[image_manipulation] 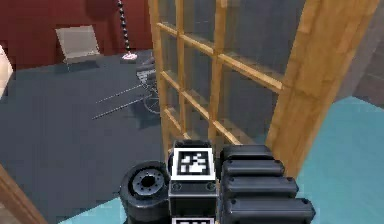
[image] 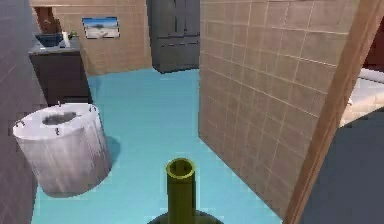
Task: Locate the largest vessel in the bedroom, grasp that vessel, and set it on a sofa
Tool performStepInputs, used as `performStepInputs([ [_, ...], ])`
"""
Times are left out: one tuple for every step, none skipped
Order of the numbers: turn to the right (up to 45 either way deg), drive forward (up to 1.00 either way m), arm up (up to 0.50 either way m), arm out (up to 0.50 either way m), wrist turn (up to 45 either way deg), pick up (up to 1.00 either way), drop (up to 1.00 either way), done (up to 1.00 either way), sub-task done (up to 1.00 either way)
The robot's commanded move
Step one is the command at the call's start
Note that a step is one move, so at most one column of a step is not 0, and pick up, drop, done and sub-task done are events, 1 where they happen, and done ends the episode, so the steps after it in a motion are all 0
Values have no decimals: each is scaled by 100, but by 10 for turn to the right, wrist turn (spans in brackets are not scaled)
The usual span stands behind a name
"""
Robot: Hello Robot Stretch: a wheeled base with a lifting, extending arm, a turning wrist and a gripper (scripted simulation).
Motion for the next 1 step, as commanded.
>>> performStepInputs([
  [450, 0, 0, 0, 0, 0, 0, 0, 0],
])
